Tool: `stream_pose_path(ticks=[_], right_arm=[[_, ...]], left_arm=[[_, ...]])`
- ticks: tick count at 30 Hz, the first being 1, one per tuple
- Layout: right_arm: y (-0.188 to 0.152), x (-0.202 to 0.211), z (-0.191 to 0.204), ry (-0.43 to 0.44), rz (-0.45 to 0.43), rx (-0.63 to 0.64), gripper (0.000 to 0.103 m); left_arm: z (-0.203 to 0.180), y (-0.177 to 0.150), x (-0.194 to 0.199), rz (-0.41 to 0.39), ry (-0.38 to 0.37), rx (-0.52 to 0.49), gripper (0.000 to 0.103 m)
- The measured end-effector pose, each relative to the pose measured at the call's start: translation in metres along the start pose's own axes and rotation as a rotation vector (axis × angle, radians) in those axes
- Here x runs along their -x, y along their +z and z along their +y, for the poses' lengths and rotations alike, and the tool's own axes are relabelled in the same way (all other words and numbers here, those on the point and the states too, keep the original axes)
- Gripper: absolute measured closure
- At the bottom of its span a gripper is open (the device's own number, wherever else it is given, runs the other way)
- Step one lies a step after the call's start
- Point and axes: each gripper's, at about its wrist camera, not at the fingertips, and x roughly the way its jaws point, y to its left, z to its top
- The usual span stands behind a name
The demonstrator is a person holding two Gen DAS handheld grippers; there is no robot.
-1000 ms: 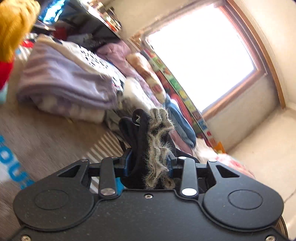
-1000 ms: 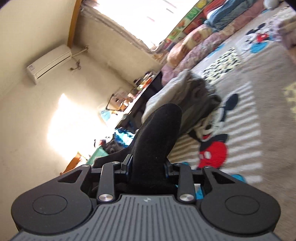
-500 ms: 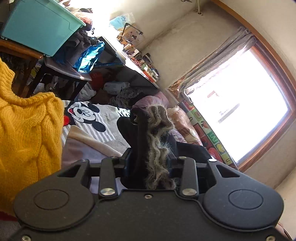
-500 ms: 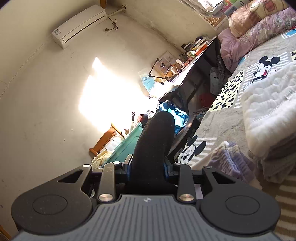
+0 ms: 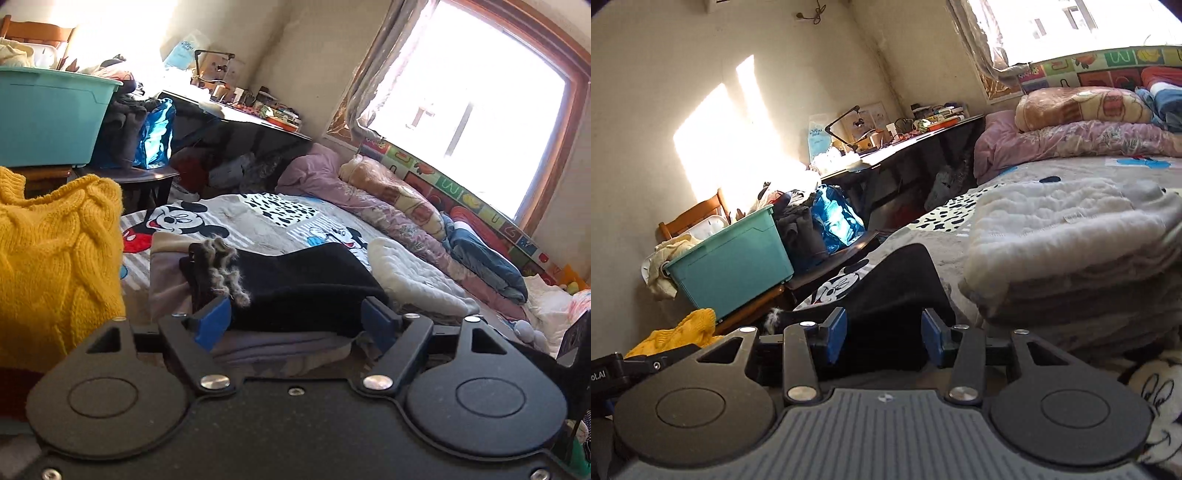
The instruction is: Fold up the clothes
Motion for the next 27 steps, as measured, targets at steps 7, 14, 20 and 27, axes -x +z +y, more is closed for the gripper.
stream_pose_path(ticks=[7,14,20,27], right_arm=[[-0.050,0.076,0.006,-0.032,0.058,-0.174,0.024],[-0.039,0.144,0.050,-0.062,0.083,-0.155,0.000],[-0.020,0.170,0.095,-0.176,0.139,-0.032,0.000],[-0.019,0.191,0.122,-0.247,0.155,0.043,0.000]], left_arm=[[-0.011,-0.014,0.054,0.000,-0.006,0.014,0.003],[-0.041,-0.011,0.107,-0.011,0.085,-0.103,0.000],[-0.070,-0.006,0.141,-0.036,0.224,-0.250,0.000],[-0.078,0.001,0.163,0.015,0.277,-0.287,0.000]])
